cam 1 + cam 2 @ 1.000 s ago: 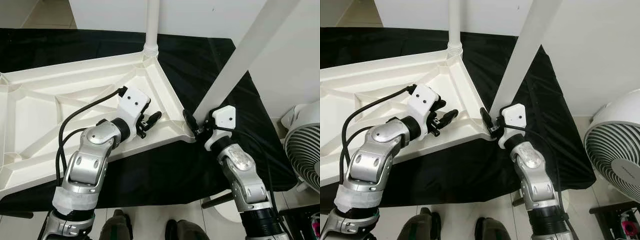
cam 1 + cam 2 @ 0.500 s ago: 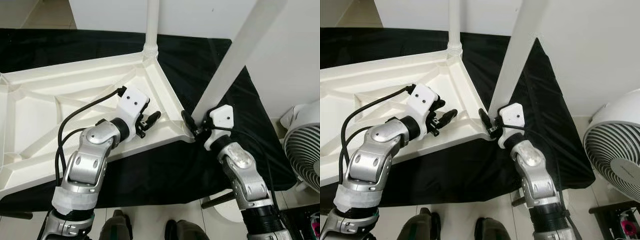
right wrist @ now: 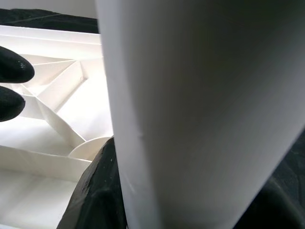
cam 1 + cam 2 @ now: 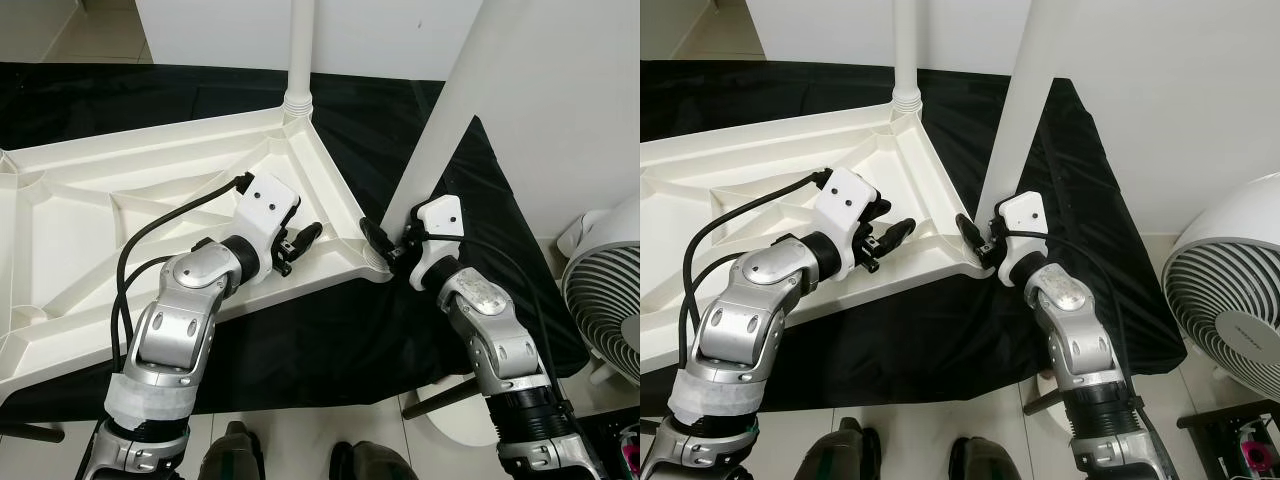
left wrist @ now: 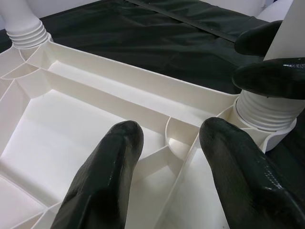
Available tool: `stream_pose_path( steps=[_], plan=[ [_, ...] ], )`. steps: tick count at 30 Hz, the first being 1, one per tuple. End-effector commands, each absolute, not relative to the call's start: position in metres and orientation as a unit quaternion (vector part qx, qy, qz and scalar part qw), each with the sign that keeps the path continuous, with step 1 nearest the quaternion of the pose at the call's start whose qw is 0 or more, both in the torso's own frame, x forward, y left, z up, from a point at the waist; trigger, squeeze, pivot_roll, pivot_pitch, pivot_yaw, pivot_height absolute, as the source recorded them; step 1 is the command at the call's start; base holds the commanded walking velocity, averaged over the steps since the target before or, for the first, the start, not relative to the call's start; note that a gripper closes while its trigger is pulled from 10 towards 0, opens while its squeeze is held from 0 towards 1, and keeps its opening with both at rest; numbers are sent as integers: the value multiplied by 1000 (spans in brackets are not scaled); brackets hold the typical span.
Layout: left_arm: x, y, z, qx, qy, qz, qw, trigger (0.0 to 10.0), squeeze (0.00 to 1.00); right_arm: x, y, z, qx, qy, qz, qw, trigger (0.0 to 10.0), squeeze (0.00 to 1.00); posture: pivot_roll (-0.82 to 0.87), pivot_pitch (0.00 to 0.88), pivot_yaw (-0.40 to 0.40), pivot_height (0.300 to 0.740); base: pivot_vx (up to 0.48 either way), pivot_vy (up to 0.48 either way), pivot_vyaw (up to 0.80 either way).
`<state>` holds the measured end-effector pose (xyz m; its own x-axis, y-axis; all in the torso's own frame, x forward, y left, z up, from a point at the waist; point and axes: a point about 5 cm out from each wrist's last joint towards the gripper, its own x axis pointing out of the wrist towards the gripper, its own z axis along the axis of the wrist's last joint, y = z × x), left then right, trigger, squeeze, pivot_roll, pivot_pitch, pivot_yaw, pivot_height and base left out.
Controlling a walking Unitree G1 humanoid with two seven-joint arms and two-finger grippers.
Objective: Building children table
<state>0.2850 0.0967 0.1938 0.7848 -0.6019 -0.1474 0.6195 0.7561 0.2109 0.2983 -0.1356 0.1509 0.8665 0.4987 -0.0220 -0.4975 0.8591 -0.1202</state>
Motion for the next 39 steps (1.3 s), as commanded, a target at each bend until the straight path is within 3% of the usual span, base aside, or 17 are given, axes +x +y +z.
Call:
stream_pose_path(
  steps=[1, 17, 26, 39],
  plan=[
    [286, 100, 194, 130, 32, -282, 950, 10000, 0, 291, -151, 103, -64, 127, 237, 961, 10000, 0, 34, 87, -36, 740, 0, 0, 0],
    [284, 100, 193, 131, 33, -285, 949, 10000, 0, 297, -154, 103, -41, 133, 209, 968, 10000, 0, 32, 80, -39, 740, 0, 0, 0],
    [284, 99, 192, 132, 32, -284, 949, 10000, 0, 302, -150, 104, -8, 112, 95, 989, 10000, 0, 35, 78, -43, 740, 0, 0, 0],
    [283, 99, 192, 131, 32, -284, 949, 10000, 0, 307, -140, 105, 12, 92, -11, 996, 10000, 0, 37, 81, -47, 740, 0, 0, 0]
  ],
)
